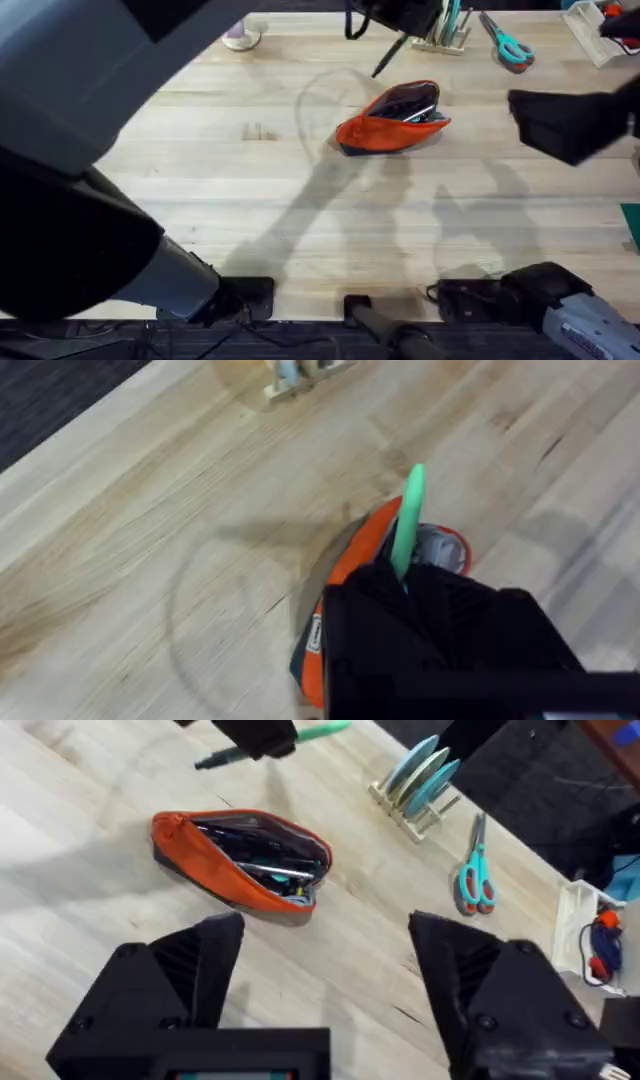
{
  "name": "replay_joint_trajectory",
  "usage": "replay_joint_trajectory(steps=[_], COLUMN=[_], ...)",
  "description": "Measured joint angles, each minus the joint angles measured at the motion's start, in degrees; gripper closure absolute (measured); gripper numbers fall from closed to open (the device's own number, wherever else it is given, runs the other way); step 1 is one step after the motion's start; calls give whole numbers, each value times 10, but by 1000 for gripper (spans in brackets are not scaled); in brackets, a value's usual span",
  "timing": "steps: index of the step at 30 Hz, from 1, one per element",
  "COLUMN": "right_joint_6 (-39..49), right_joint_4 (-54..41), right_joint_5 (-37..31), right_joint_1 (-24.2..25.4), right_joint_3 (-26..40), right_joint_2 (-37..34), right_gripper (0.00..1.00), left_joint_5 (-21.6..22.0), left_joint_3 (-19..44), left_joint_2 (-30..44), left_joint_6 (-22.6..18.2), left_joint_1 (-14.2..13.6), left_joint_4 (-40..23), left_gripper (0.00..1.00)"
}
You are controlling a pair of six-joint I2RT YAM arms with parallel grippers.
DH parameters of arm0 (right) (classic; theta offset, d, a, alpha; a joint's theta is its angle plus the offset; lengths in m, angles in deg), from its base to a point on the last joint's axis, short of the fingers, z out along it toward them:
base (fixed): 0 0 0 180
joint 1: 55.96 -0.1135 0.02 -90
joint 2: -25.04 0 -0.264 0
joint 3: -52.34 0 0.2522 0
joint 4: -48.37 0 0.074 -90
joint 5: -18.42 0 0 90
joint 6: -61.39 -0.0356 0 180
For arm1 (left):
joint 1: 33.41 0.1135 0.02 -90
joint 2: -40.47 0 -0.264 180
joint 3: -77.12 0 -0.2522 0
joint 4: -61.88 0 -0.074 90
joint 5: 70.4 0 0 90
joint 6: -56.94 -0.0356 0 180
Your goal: Unzip the bag, pick up the pens from the table one at a time and place them inside, then zip the bag closed.
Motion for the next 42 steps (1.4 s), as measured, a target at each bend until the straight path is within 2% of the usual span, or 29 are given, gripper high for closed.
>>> replay_joint_trajectory(steps=[7,16,24,29,36,42], right_joint_6=[0,0,0,0,0,0], right_joint_4=[-10,-10,-10,-10,-10,-10], right_joint_5=[0,0,0,0,0,0], right_joint_1=[0,0,0,0,0,0], right_joint_3=[0,0,0,0,0,0], right_joint_2=[27,29,29,29,29,29], right_gripper=[3,3,4,4,3,3], left_joint_5=[0,-9,-56,-61,-62,-62], left_joint_3=[0,0,0,0,0,0], left_joint_2=[0,31,98,123,146,151], left_joint_6=[-5,-10,-53,-68,-135,-181], left_joint_1=[-27,-45,-46,-46,-46,-46], left_joint_4=[5,2,3,-9,-59,-50], left_gripper=[958,958,958,958,958,958])
